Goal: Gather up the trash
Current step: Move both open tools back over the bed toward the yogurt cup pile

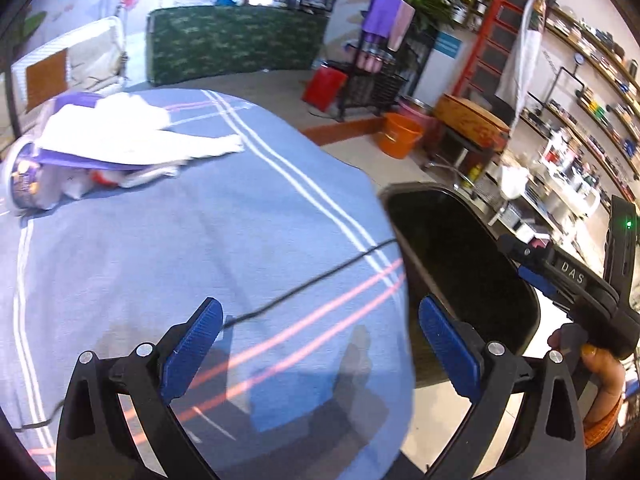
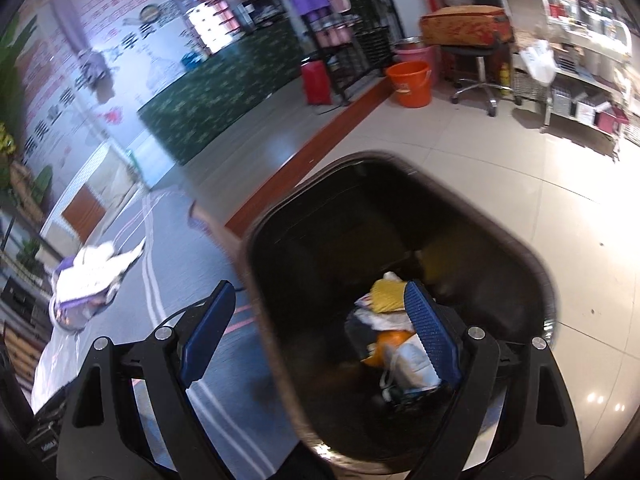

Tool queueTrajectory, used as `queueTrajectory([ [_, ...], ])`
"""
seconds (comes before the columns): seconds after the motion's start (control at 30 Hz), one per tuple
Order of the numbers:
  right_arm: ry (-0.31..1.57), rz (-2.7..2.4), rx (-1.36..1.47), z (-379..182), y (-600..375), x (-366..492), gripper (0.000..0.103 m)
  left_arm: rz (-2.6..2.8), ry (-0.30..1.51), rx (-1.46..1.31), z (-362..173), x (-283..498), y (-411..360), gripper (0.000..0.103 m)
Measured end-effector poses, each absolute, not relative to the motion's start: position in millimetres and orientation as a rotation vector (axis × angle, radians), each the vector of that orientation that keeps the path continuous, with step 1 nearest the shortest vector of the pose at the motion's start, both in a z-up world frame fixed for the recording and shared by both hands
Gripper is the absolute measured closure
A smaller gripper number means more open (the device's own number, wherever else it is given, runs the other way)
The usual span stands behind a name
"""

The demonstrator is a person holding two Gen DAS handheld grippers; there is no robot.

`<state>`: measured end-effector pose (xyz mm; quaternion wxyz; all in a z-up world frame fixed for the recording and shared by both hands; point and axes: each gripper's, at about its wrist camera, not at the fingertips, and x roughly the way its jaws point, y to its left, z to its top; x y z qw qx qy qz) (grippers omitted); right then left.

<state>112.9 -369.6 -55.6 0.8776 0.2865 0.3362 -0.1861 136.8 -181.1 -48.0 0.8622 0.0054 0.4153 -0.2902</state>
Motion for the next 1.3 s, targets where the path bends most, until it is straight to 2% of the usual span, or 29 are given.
queueTrajectory([
  [0.57, 0.762, -0.204, 0.507, -50.2, -312.7, 156.8, 0.017, -0.461, 0.848, -0.015, -48.8, 152.7, -116.2, 0.006],
  [0.9, 0.738, -0.045, 0.408, -31.4, -257.5, 189.1, 0.017, -0.369, 0.829, -0.086, -47.1, 165.3, -61.1, 0.006],
  [1.07, 0.738, 0.043, 0.299, -21.0, -226.2, 217.2, 0.017, -0.325, 0.823, -0.094, -45.9, 171.4, -38.7, 0.006],
  [1.3, 0.834, 0.163, 0.154, -38.6, -173.3, 264.5, 0.017, -0.267, 0.829, -0.088, -51.3, 189.7, -13.7, 0.006],
])
